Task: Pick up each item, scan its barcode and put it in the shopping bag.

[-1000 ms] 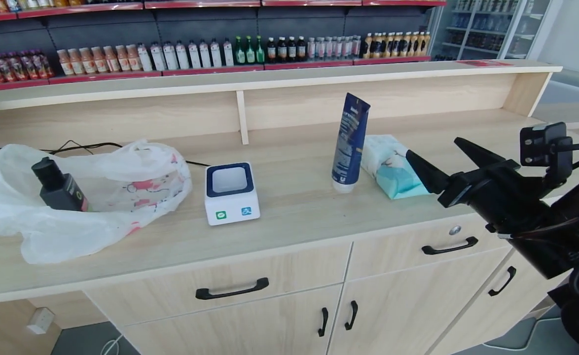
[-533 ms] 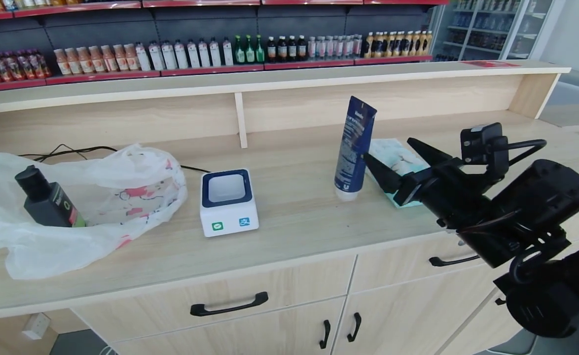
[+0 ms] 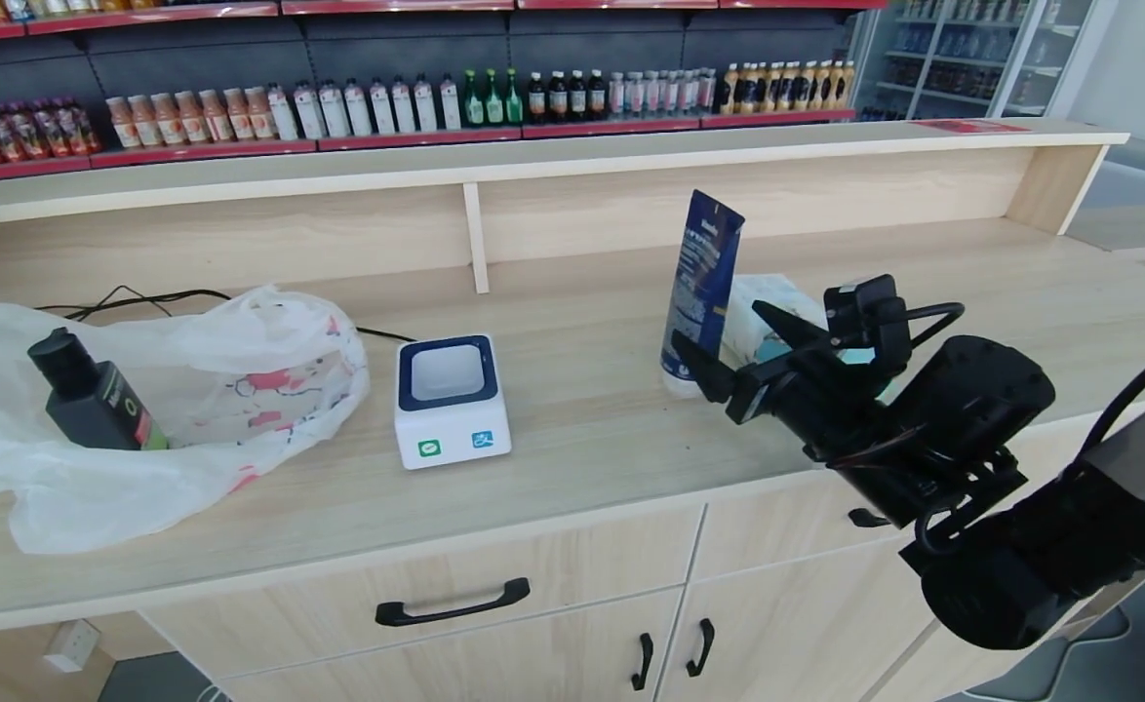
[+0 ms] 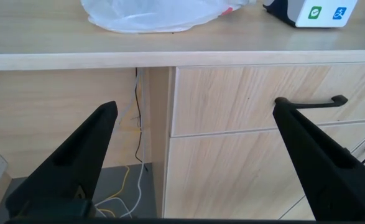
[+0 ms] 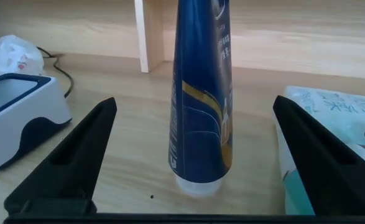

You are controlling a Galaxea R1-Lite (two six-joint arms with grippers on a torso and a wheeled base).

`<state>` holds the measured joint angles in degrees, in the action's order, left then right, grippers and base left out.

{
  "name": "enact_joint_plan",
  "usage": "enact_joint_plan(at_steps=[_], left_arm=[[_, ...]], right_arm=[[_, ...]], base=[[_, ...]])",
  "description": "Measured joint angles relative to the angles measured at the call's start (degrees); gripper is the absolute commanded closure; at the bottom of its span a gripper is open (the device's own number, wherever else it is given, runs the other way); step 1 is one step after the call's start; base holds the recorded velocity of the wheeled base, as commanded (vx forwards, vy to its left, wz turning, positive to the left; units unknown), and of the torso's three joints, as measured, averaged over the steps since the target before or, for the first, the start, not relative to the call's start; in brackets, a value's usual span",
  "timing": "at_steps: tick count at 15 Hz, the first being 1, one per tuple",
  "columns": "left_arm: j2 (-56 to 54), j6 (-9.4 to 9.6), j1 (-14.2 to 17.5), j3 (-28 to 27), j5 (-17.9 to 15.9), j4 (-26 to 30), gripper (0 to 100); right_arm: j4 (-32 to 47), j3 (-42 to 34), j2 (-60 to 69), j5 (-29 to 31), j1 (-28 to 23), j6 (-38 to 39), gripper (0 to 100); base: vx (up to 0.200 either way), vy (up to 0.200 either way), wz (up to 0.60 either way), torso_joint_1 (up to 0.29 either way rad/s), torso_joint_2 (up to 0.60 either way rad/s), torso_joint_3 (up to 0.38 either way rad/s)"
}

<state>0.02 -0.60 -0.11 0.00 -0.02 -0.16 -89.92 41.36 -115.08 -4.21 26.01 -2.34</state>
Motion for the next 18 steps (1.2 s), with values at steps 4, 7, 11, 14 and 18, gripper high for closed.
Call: enact_joint_plan(at_steps=[4,7,11,14,18], left_arm=[[0.00,0.06,0.01,0.00,-0.05,-0.06,0],[0.00,0.16,0.01,0.00,-0.07,-0.17,0],[0.00,0.17,0.01,0.00,-0.02,-0.27,0],[0.00,0.24,0.04,0.00,-0.02,-0.27,0],[0.00,0.38,0.01,0.00,-0.07,-0.27,0]], right_arm=[[-0.02,4.19,-2.62,0.00,0.00,0.00,0],[-0.05,7.89,-3.77,-0.09,-0.27,0.29,0],[0.52,12.76,-5.56,-0.37,-0.44,2.16,0],[6.11,15.63,-5.57,-0.26,-0.48,2.91,0],[9.23,17.85,-5.42,-0.11,-0.28,4.68,0]], base=[[0.000,0.000,0.00,0.000,0.00,0.000],[0.000,0.000,0.00,0.000,0.00,0.000],[0.000,0.000,0.00,0.000,0.00,0.000],[0.000,0.000,0.00,0.000,0.00,0.000],[0.000,0.000,0.00,0.000,0.00,0.000]])
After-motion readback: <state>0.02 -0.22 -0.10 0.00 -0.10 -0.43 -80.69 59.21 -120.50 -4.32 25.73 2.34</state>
